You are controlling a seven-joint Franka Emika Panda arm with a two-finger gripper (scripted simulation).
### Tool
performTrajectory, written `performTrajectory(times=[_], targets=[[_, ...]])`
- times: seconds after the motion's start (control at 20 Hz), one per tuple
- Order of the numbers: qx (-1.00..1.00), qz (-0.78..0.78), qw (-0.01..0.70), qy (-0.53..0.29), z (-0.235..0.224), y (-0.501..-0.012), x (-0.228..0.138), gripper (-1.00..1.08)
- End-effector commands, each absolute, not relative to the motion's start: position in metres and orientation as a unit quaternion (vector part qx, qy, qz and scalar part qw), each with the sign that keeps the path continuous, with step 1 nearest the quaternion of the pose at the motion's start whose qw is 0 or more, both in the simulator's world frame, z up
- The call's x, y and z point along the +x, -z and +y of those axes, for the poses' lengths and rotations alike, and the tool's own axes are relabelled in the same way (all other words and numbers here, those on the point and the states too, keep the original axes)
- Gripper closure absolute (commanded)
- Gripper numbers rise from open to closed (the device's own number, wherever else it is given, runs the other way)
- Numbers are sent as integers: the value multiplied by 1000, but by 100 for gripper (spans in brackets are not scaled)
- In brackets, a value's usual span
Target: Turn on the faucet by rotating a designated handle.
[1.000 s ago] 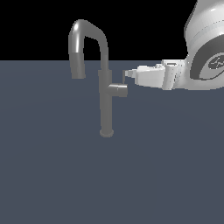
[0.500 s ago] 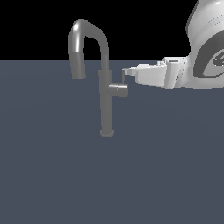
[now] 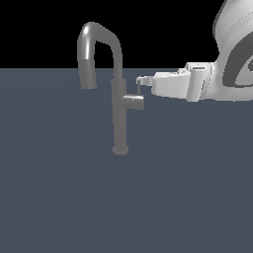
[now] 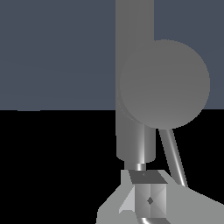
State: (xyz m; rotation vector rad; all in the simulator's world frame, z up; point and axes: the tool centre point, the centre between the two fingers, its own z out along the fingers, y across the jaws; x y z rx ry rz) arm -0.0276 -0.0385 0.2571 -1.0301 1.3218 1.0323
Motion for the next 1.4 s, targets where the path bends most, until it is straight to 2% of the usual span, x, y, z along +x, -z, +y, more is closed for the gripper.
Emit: performTrajectory(times=[0.0, 0.15, 0.25, 0.7, 0.8, 1.15, 1.25, 1.35], targets=[[-435, 558, 552, -441, -36, -258, -40, 108], [-436, 557, 552, -442, -33, -258, -51, 108], [-438, 557, 555, -436, -35, -260, -42, 108], [-436, 557, 552, -442, -26, -241, -79, 108], [-440, 553, 558, -435, -29, -251, -70, 108], [-436, 557, 552, -441, -23, -214, -94, 108], [-444, 548, 562, -433, -25, -232, -84, 108], [-442, 550, 560, -435, -25, -221, -86, 108]])
